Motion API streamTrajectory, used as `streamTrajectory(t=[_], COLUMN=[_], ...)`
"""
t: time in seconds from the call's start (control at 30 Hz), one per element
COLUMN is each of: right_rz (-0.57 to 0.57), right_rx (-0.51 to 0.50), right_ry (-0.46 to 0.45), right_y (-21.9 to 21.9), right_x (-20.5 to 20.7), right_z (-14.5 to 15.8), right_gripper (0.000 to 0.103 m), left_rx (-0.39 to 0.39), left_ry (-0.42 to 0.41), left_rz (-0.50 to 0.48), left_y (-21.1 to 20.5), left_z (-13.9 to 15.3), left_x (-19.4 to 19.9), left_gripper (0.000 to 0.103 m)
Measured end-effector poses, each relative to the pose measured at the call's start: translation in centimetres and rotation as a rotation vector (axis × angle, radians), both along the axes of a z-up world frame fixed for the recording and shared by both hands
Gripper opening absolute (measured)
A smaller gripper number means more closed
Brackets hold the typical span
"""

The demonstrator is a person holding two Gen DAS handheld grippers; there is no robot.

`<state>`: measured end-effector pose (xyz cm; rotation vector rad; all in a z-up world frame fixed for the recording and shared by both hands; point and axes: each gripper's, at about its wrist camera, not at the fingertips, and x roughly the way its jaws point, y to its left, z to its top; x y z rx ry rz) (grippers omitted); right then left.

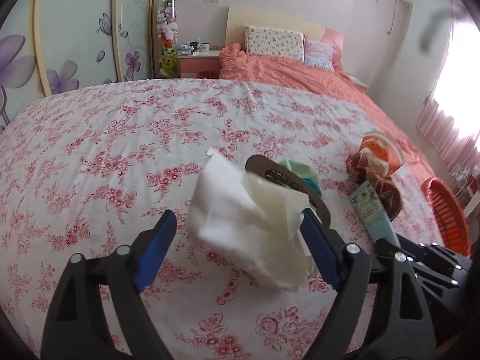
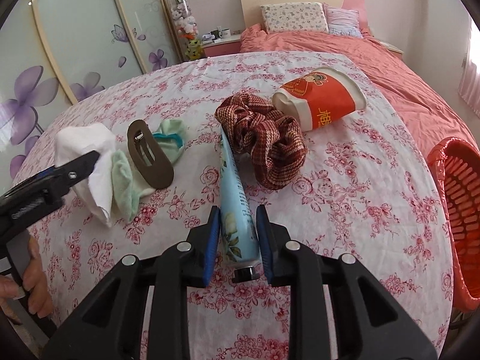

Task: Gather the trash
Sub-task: 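Grasp the white tissue with the left gripper while the right grasps the light blue tube, then lift the tissue and blue tube and carry them over the orange basket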

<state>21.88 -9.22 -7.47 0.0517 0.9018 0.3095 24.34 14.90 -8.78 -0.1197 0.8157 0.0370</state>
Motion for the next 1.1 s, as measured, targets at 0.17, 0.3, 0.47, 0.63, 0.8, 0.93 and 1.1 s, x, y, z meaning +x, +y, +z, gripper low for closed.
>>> streamTrajectory(t=[0.17,0.3,0.47,0.63,0.8,0.93,1.1], right_rz=[0.014,-0.002,-0.014,-0.003,0.013,0.029,0.044], right_rx=[0.01,-0.022,-0.068,-0.061,-0.065,-0.061,-0.033], right_ry=[0.007,-0.016,-0.035,-0.018,-0.02,-0.023,-0.039], right_y=[-0.2,0.2,0.8,0.8,0.8,0.9,0.7], right_x=[0.0,0.4,0.9,1.1,0.9,0.5,-0.2], right_z=[0.0,0.1,0.0,-0.2,-0.2,-0.2,0.3], right_gripper=[0.024,0.023,0.023,0.024,0.024,0.023,0.023], left_rx=[-0.017,0.009,0.002,-0.003,0.001,-0.007,0.0], left_ry=[0.056,0.048,0.057,0.063,0.079,0.073,0.069], left_rz=[0.013,0.025,0.053,0.049,0.034,0.008,0.01], left_y=[0.6,2.2,4.4,4.6,3.5,3.1,3.3], left_z=[-1.1,-0.9,-1.1,-1.7,-2.4,-2.3,-1.8], left_x=[0.8,0.6,0.3,-0.1,0.2,0.1,-0.1], left_gripper=[0.044,0.041,0.052,0.06,0.06,0.035,0.026])
